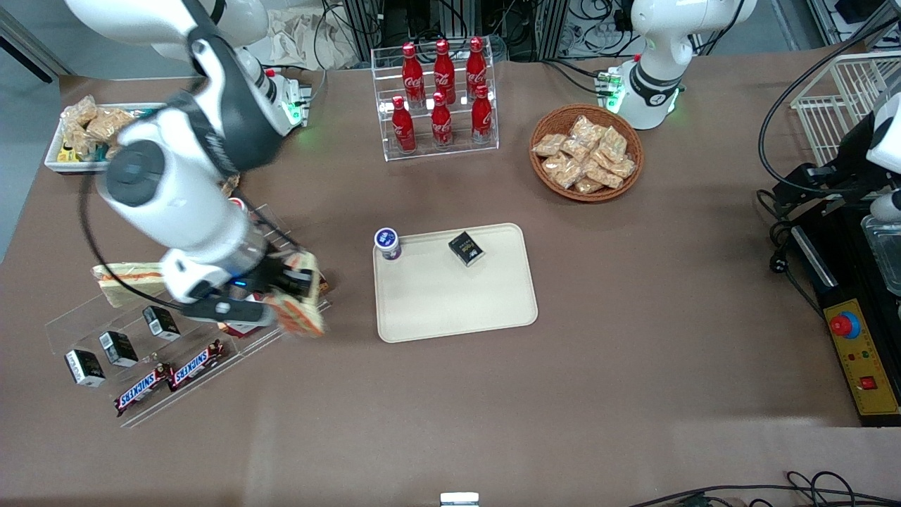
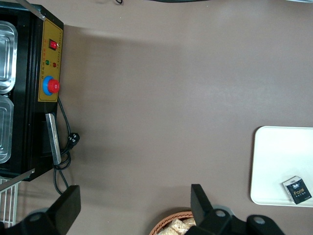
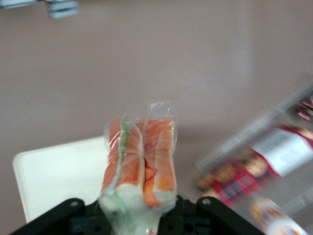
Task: Place sandwich on tray
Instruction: 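Lift the wrapped sandwich out of the rack with the right gripper, then carry the sandwich over the cream tray with the right gripper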
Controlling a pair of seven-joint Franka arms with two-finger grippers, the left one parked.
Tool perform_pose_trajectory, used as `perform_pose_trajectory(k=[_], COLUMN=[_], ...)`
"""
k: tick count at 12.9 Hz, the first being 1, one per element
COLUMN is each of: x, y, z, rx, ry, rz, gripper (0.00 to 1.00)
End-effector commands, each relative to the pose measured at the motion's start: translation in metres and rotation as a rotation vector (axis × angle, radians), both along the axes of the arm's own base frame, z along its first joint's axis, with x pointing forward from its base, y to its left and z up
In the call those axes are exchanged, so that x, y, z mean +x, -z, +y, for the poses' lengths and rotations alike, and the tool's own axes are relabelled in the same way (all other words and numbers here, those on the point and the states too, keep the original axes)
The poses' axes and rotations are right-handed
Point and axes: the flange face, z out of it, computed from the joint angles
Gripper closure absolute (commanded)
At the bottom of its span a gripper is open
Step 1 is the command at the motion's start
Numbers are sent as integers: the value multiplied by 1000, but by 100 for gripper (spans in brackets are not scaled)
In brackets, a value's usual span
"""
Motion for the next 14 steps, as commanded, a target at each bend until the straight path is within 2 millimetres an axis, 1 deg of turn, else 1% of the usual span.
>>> perform_pose_trajectory(k=[1, 2, 3, 4, 5, 7, 9, 10, 12, 14], x=[-1, -8, -18, -19, -23, -45, -51, -52, -55, -57], y=[42, 58, 63, 70, 81, 102, 135, 149, 187, 209], z=[64, 87, 115, 126, 136, 176, 190, 195, 204, 207], rx=[26, 26, 41, 43, 10, -70, -160, -176, -185, -172], ry=[-105, -139, -180, -206, -248, -408, -527, -572, -715, -794], rz=[-56, -62, -104, -155, -183, -248, -305, -323, -342, -365], gripper=[100, 100, 100, 100, 100, 100, 100, 100, 100, 100])
